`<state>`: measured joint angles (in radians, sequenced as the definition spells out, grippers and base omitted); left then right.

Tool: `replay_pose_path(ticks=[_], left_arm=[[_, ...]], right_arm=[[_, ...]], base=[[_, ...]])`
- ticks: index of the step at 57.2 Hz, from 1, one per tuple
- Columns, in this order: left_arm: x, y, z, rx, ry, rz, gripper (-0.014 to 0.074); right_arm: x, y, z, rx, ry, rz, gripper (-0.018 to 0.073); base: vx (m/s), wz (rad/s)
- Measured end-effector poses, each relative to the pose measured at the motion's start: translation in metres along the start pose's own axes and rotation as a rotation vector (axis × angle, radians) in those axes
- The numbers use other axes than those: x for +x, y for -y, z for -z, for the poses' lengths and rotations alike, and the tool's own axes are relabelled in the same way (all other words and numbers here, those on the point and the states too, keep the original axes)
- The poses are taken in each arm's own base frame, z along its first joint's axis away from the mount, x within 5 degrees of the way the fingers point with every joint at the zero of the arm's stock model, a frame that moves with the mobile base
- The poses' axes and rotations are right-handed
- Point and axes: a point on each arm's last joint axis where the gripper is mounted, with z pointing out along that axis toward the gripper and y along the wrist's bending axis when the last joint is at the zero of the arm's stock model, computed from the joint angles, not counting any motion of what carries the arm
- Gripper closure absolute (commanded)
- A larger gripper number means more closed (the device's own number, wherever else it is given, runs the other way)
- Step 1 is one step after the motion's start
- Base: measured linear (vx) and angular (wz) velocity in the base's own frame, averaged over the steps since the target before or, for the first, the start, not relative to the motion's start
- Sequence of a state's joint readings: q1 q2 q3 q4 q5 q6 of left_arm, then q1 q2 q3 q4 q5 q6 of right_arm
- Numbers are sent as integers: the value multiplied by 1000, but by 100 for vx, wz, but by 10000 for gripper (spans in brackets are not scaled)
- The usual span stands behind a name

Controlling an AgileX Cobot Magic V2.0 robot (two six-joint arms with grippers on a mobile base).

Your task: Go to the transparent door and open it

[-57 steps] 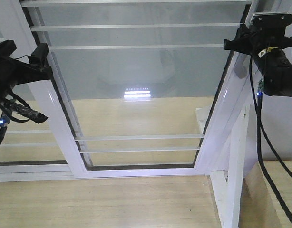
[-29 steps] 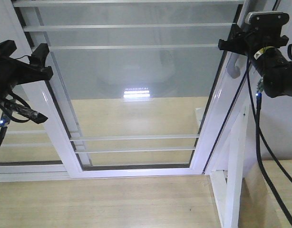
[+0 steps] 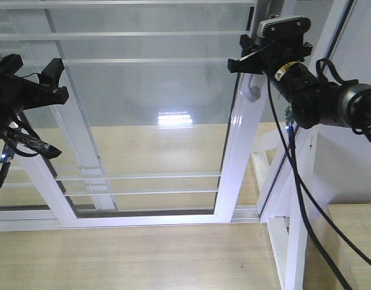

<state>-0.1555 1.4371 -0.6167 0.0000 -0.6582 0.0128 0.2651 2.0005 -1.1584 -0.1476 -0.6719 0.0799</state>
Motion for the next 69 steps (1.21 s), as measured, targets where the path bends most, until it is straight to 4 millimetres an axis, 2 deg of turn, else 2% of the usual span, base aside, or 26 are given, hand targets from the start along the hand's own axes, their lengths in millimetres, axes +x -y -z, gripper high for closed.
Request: replay_pose_path(ticks=[14,24,49,52,57,59,63,69], left_arm=[[0,0,0,0,0,0,9],[0,0,0,0,-1,0,9],[0,0,0,0,-1,0,9],[0,0,0,0,-1,0,9],[0,0,0,0,-1,0,9],[0,0,0,0,-1,0,9],[0,0,0,0,0,0,9],[0,0,0,0,-1,0,9]], right_arm=[[-2,-45,-6,-116,14,20,565],[-2,-65,-8,-155,24,13,565],[-7,-68,0,-182,18,18,564],[-8,-81,8,-280,19,91,564],[-12,-126,21,-509,82,210,564],[-13,-138,26,-574,106,235,564],[-14,-146,29,-622,127,262,564],[-15,-140,28,-601,116,262,564]], base=[[1,2],[1,3],[0,0],[0,-2],[-1,-4],[-1,-1],[0,1],[0,0]])
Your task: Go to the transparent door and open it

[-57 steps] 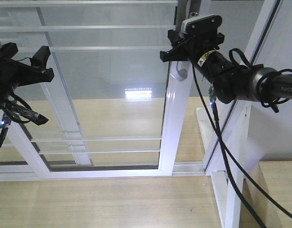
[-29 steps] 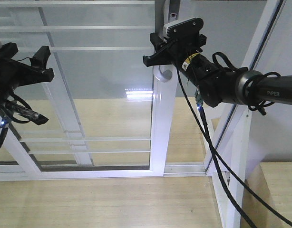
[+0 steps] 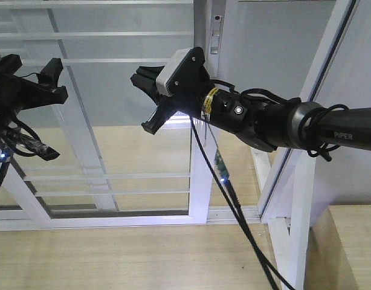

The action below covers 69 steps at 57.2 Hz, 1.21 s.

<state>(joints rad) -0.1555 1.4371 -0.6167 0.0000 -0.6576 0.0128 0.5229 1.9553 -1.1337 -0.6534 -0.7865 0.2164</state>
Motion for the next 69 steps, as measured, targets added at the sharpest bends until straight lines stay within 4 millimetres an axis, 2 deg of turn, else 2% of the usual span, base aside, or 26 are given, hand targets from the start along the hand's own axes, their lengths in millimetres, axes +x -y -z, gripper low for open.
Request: replay_pose_path(ticks=[5,12,18,24,35,45,57,69], left_arm=[[0,0,0,0,0,13,9],[0,3,0,29,-1,28,9],[0,9,0,94,-1,21,9],[0,16,0,179,13,45,11],[8,37,-6,345,33,96,11],[13,69,-26,456,22,93,11],[12,109,-63,535,1,65,11],[6,132,-101,520,-58,15,11]], right_arm=[[-1,12,5,65,-35,-28,564],[-6,44,24,218,-128,-84,564],[-12,73,54,341,-191,-114,564],[-13,88,90,430,-221,-136,564],[-1,86,152,525,-295,-168,564],[7,79,186,580,-336,-189,564],[11,77,195,596,-353,-190,564],[10,77,195,589,-363,-153,564]], base=[[0,0],[0,0],[0,0],[0,0],[0,0],[0,0],[0,0],[0,0]])
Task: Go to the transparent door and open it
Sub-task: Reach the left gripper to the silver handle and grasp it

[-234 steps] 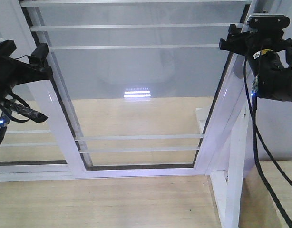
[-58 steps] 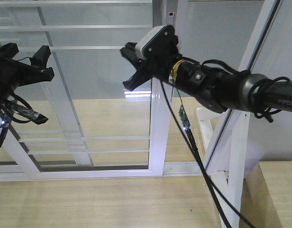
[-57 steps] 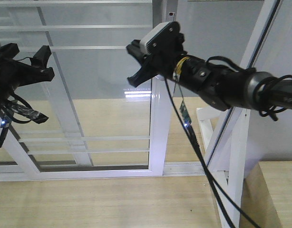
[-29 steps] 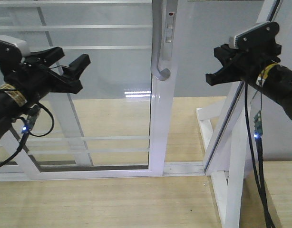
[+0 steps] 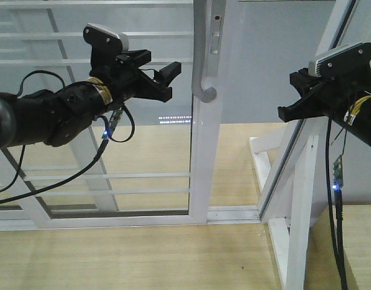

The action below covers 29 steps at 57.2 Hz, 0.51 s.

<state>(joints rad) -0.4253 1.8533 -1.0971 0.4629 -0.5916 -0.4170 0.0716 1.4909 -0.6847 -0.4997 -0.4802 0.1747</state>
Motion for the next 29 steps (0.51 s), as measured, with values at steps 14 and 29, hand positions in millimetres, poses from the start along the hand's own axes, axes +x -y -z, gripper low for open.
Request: replay_pose_path(ticks=[14,29], left_arm=[[-6,5,-39,-3,-23,-14,11],[-1,5,-69,-22,-56,-15,11]], right_arm=[[0,0,0,0,0,19,564],[0,0,0,0,0,19,562]], base=[[0,0],[0,0]])
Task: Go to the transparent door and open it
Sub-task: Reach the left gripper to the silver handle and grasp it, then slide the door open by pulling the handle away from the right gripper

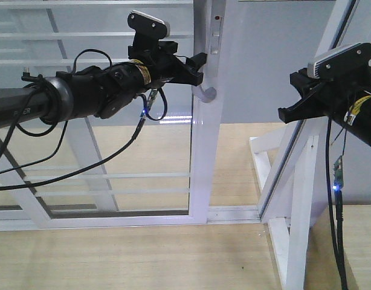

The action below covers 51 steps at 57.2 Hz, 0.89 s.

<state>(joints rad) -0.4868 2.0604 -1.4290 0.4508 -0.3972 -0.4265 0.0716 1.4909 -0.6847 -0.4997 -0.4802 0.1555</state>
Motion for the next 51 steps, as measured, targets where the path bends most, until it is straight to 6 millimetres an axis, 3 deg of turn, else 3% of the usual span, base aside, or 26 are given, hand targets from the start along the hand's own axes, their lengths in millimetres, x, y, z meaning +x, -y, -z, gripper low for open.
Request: replay_pose_path(ticks=[14,36,51], left_arm=[[-1,-3,-17,-20,19,41,11],[12,7,-25,-12,-16,65,11],[-2,6,-40,-36,-4,73,11]], right_arm=[[0,0,0,0,0,0,562],[0,0,0,0,1,0,562],[0,0,0,0,1,-1,562]], base=[[0,0],[0,0],[0,0]])
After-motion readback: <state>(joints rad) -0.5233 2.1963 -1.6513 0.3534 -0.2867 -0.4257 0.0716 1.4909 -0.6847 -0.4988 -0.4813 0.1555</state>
